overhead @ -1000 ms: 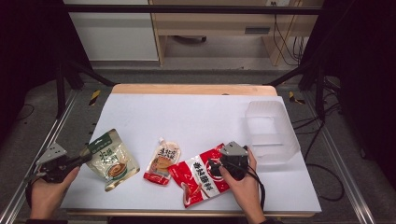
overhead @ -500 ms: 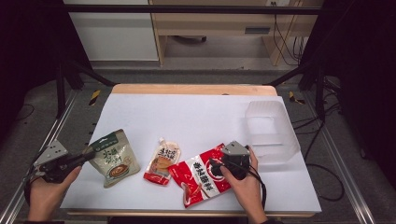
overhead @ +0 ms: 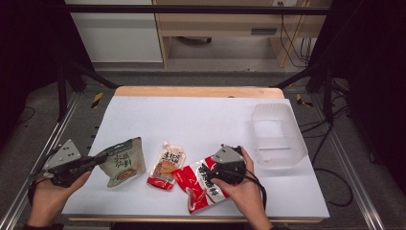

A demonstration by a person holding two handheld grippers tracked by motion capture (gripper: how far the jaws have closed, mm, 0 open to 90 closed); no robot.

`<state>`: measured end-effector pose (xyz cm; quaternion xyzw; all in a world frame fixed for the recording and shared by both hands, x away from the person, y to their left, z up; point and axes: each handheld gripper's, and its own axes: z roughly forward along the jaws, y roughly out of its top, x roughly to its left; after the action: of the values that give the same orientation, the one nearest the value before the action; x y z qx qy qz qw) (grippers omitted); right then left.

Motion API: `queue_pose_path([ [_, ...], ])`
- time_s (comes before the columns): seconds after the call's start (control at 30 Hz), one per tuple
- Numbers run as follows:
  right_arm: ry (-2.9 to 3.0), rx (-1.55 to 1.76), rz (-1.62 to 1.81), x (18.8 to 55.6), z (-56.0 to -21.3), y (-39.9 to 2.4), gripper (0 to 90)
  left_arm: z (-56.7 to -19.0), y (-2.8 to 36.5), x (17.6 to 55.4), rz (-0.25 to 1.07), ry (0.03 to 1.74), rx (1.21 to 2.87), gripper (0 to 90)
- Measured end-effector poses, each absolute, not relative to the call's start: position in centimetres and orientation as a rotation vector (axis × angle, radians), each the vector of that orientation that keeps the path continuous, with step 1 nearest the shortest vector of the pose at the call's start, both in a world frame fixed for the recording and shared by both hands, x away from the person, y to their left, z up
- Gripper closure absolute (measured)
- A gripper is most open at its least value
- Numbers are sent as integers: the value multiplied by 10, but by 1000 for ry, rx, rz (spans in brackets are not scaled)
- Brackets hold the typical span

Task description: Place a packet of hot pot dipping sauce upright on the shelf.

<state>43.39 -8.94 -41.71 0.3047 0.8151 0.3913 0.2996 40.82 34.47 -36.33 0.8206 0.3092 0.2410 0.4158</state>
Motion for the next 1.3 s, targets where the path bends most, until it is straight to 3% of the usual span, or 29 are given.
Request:
queue_pose_path([
  [0.37,2367,543,1026,450,-361,-38,278,-326,330,413,641,675,2080,900],
  [0.7,2451,394,992,468,-325,-16,334,-299,313,427,640,606,2104,900],
  [1.3,2551,323,931,494,-307,-3,342,-293,266,451,544,460,2200,900],
])
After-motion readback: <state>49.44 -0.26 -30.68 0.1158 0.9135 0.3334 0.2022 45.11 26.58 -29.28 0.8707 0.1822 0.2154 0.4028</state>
